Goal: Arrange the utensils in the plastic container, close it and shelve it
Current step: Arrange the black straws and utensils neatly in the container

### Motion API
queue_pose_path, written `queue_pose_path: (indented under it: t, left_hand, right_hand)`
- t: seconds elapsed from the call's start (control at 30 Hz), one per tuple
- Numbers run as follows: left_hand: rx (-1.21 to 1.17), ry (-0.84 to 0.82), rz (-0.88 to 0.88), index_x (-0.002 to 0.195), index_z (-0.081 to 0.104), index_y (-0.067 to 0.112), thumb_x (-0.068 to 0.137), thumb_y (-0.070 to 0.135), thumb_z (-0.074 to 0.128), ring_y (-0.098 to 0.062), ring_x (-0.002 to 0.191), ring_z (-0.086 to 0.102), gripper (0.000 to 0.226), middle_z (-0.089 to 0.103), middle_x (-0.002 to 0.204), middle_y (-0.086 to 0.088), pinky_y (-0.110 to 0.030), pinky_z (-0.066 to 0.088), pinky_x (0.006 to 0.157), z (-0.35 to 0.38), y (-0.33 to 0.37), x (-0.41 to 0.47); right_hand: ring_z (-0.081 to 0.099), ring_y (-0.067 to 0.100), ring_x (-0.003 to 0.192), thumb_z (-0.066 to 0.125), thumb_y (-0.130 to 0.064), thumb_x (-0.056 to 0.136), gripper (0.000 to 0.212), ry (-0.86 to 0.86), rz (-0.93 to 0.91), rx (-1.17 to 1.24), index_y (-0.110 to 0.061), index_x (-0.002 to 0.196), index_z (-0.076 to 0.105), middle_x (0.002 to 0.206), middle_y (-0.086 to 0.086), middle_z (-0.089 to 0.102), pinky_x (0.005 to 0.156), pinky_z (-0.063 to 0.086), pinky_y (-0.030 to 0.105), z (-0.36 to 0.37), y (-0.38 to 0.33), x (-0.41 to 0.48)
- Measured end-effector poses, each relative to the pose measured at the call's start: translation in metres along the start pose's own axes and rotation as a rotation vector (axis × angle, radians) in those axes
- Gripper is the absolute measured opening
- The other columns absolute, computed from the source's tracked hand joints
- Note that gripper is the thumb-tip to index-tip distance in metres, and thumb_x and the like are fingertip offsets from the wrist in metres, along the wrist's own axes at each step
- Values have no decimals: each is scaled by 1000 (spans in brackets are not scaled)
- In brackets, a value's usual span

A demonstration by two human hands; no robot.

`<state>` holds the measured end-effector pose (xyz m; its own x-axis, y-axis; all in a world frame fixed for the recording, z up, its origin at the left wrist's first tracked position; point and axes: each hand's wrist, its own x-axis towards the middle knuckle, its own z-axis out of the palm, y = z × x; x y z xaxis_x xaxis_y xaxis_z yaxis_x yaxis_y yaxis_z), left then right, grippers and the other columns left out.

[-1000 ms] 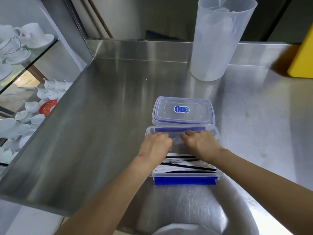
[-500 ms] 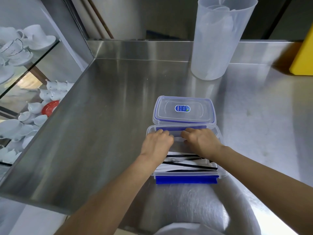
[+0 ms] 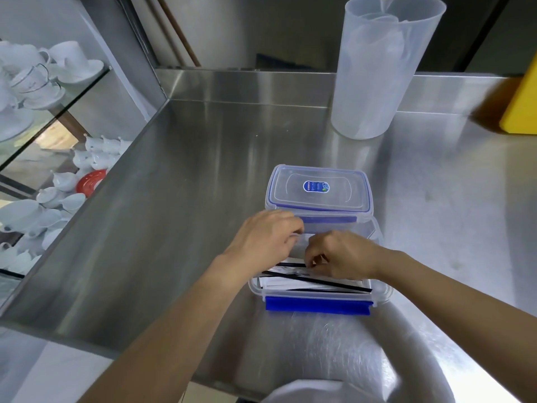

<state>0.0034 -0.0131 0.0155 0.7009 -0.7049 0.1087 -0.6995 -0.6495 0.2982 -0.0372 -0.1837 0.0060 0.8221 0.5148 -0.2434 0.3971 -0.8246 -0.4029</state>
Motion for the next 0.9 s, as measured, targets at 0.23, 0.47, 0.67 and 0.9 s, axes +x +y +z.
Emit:
queue_pose_path:
  t: [0.23, 0.47, 0.67, 0.9]
  left_hand:
    - [100, -267, 9, 99, 65, 19, 90, 27, 56, -21, 90, 58, 15, 67, 96, 1, -29, 40, 71, 8, 0, -17]
    - [242, -305, 57, 105, 65, 18, 91, 28, 52, -21, 92, 55, 21, 64, 96, -2, -32, 35, 81, 14, 2, -18]
    - [266, -299, 23, 101, 64, 17, 91, 19, 53, -23, 90, 57, 16, 67, 97, -2, -31, 34, 80, 18, 2, -17]
    - [51, -257, 23, 121, 58, 31, 89, 31, 58, -12, 106, 51, 32, 61, 111, 7, -25, 30, 91, 16, -5, -21]
  right_hand:
    - [48, 13, 78, 57, -27, 89, 18, -75, 118, 35, -14, 98, 67, 100, 4, 66, 57, 32, 12, 9, -5, 7]
    - [53, 15, 80, 58, -27, 89, 21, -162, 214, 182, -10, 100, 65, 103, 8, 67, 70, 39, 20, 10, -4, 8]
    - [51, 16, 80, 59, -31, 87, 23, -143, 246, 83, -11, 97, 65, 101, 8, 67, 64, 39, 19, 12, -11, 9]
    - [49, 19, 75, 60, -30, 82, 15, -210, 168, 33, -19, 80, 49, 85, 0, 53, 54, 33, 18, 6, -11, 4]
